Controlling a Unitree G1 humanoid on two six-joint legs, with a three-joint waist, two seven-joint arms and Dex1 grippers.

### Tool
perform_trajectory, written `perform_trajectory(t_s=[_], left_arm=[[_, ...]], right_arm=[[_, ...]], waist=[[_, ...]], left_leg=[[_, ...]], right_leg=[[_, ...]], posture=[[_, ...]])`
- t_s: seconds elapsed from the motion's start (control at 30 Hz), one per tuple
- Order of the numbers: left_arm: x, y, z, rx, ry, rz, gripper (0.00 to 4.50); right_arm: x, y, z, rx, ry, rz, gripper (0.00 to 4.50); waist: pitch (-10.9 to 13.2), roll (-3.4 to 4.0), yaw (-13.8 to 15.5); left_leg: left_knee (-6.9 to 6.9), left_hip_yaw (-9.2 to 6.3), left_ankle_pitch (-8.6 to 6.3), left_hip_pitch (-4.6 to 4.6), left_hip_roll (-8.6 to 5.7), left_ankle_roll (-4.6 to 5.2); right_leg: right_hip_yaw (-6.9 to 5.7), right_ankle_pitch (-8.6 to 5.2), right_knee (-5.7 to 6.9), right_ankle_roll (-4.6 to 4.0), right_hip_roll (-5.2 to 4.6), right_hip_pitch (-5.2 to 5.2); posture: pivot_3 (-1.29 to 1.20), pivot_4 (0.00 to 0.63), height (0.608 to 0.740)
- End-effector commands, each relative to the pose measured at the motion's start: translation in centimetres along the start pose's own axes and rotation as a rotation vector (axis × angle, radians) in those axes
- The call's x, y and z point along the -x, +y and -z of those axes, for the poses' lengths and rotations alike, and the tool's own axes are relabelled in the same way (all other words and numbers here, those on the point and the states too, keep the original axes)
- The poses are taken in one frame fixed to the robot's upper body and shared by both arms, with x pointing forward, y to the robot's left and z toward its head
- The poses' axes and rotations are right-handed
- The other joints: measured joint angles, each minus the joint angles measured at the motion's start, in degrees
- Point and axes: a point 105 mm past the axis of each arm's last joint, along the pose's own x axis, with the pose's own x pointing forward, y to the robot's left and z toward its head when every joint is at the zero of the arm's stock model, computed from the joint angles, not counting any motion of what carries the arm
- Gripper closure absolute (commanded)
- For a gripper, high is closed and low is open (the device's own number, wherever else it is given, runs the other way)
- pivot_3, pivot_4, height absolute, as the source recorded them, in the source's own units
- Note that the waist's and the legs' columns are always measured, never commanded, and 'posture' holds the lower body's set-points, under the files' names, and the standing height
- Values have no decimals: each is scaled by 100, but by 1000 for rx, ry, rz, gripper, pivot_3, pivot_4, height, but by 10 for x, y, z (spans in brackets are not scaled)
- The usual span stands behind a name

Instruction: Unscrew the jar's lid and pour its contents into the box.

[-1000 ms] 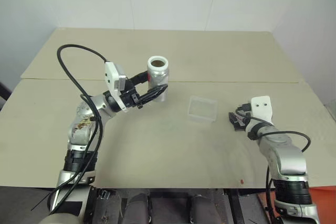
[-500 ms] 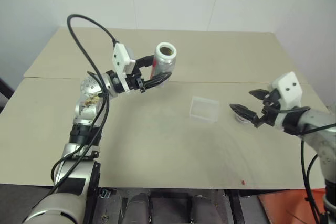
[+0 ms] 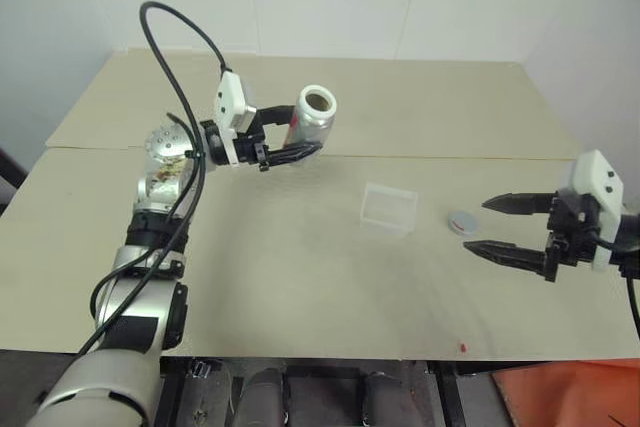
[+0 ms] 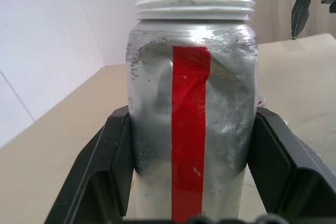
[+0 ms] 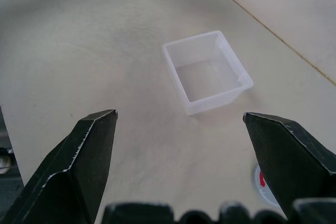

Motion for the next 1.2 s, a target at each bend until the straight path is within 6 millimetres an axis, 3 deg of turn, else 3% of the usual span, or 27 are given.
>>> perform_trajectory(t_s=[0.03,0.13,0.17,0.27,0.37,0.53,0.7,0.77,0.9,1.03,1.2], left_arm=[[-14,11,-10,-124,30,-35,1795],[-40,19,-12,-295,91,-80,1795],[-51,18,-13,-437,134,-69,1795],[-81,6,-16,-833,202,25,1795],[-104,-12,-16,-1023,193,148,1795],[-129,-31,-3,-1381,213,268,1795],[-153,-28,16,-2004,249,376,1795],[-165,-33,8,-2156,152,371,1795],[-168,-38,17,-2308,104,465,1795],[-170,-43,17,-2264,64,455,1795],[-165,-34,11,-2216,99,410,1795]], right_arm=[[6,2,-10,55,-21,20,57],[6,7,-9,47,-27,17,57],[7,8,-7,45,-23,16,57],[10,8,-6,41,-11,16,57],[11,6,-7,36,-7,21,57],[12,7,-8,36,-3,32,57],[9,8,-20,50,-50,48,57],[9,8,-26,51,-81,59,57],[8,13,-33,62,-110,64,57],[10,13,-29,50,-104,96,57],[10,14,-27,51,-103,101,57]], waist=[[1,-1,3],[4,-6,77],[4,-7,105],[9,-15,160],[10,-16,179],[13,-21,171],[19,-32,168],[26,-43,172],[27,-46,178],[27,-46,179],[27,-46,177]], left_leg=[[0,1,0,0,0,0],[6,2,0,-3,-4,0],[9,1,0,-7,-4,0],[13,5,-4,-11,-7,6],[12,8,-5,-15,-10,9],[12,7,-7,-16,-10,11],[11,-12,-7,-19,-12,11],[14,-13,-8,-23,-14,12],[13,-21,-8,-51,-13,12],[19,-11,-2,-76,-12,5],[30,12,-1,-82,-12,3]], right_leg=[[0,0,-2,0,0,0],[-8,1,-4,2,-1,6],[-10,2,-6,4,-1,5],[-7,4,-13,7,-2,6],[-4,5,-17,8,-5,4],[-2,4,-17,8,-5,2],[6,3,-12,11,-5,-5],[6,2,-11,14,-5,-8],[7,1,-6,15,-6,-39],[19,1,17,15,-9,-85],[19,1,24,14,-9,-90]], posture=[[0,150,740],[0,150,740],[0,150,740],[0,150,740],[0,150,740],[0,150,740],[0,150,740],[0,150,740],[0,150,740],[0,150,740],[0,150,740]])
